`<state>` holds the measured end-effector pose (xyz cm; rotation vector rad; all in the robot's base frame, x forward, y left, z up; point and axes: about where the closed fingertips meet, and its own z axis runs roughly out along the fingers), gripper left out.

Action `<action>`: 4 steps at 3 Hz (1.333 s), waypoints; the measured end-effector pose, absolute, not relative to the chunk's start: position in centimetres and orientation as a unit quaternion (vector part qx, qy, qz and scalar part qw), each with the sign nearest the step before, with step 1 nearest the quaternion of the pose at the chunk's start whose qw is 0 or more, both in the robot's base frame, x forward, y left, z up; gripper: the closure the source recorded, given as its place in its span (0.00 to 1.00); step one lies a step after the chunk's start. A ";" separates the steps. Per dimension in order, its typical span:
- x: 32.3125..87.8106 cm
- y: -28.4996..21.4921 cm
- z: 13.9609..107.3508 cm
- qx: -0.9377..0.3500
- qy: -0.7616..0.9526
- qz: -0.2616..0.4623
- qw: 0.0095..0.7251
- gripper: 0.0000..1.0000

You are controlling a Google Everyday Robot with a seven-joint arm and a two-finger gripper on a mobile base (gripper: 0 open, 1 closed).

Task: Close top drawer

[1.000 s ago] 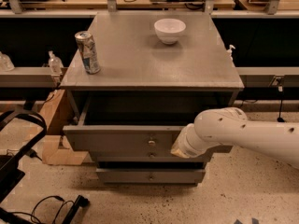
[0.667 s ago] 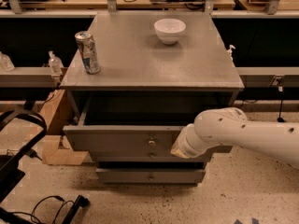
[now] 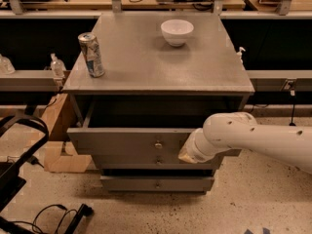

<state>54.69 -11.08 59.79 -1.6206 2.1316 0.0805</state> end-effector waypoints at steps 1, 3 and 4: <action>56.7 -11.7 60.1 -0.586 0.776 0.022 0.233 1.00; 62.0 -12.8 61.0 -0.582 0.778 -0.001 0.235 1.00; 62.0 -12.8 61.0 -0.582 0.778 -0.001 0.235 1.00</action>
Offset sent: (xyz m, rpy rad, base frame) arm 0.1680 -0.0413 0.0291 -0.0635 -0.1073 -0.0554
